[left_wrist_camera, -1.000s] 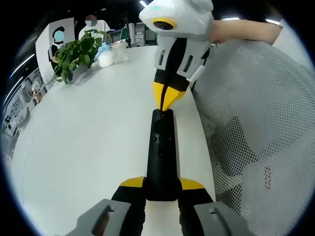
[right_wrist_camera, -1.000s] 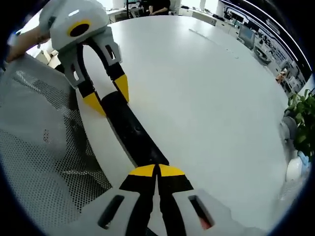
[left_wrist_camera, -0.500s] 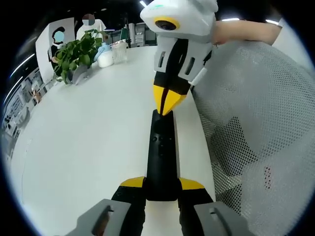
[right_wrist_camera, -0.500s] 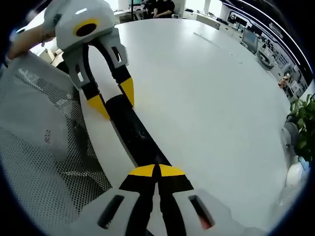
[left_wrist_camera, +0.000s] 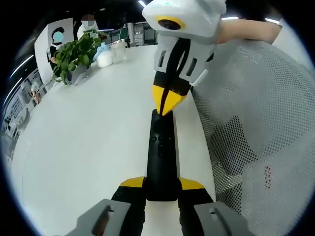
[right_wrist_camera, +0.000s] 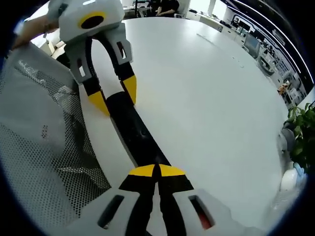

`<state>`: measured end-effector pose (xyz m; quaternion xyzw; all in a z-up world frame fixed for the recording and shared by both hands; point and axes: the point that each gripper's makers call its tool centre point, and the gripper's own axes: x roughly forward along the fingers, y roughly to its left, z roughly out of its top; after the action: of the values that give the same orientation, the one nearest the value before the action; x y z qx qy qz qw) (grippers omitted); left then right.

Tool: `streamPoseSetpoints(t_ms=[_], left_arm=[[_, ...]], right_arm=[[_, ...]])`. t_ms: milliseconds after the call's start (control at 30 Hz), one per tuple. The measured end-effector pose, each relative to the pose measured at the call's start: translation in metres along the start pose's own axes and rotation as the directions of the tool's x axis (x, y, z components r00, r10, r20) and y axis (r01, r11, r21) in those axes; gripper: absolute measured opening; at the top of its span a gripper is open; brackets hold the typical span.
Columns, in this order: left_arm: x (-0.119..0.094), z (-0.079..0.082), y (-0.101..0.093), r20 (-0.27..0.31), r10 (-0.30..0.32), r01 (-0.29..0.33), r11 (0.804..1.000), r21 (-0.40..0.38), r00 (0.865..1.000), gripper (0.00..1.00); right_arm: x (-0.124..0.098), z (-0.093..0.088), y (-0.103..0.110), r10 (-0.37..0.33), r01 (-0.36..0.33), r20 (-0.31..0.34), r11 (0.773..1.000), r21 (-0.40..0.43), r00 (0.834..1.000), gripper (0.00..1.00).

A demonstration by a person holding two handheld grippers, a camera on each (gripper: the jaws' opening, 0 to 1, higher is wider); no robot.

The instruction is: Press the specified remote control buttons in sequence, fully releasing each button before pressing the next.

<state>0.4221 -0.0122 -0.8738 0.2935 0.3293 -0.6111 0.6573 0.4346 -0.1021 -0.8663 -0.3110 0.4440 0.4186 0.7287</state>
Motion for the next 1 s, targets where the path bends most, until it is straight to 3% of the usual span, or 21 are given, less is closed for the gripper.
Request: streamPoseSetpoints(t_ms=[133, 267, 433, 633, 1000], left_arm=[[0.000, 0.000, 0.000, 0.001, 0.000, 0.000, 1.000, -0.001, 1.000, 0.24], [0.000, 0.000, 0.000, 0.002, 0.001, -0.001, 1.000, -0.002, 1.000, 0.24], [0.000, 0.000, 0.000, 0.003, 0.000, 0.000, 1.000, 0.001, 1.000, 0.24], [0.001, 0.000, -0.001, 0.005, -0.001, 0.001, 1.000, 0.002, 1.000, 0.24], [0.001, 0.000, -0.001, 0.009, -0.007, 0.007, 1.000, 0.009, 1.000, 0.24]], right_arm=[[0.000, 0.000, -0.001, 0.011, -0.011, -0.008, 1.000, -0.004, 1.000, 0.00], [-0.002, 0.007, 0.000, 0.046, -0.049, 0.041, 0.997, 0.062, 0.998, 0.00], [-0.001, 0.012, 0.003, 0.044, -0.046, 0.057, 0.998, 0.037, 0.997, 0.00], [0.003, 0.009, 0.009, 0.060, -0.060, 0.033, 0.998, 0.001, 0.998, 0.00], [0.004, 0.010, 0.007, 0.023, -0.022, 0.020, 0.999, -0.048, 1.000, 0.00]])
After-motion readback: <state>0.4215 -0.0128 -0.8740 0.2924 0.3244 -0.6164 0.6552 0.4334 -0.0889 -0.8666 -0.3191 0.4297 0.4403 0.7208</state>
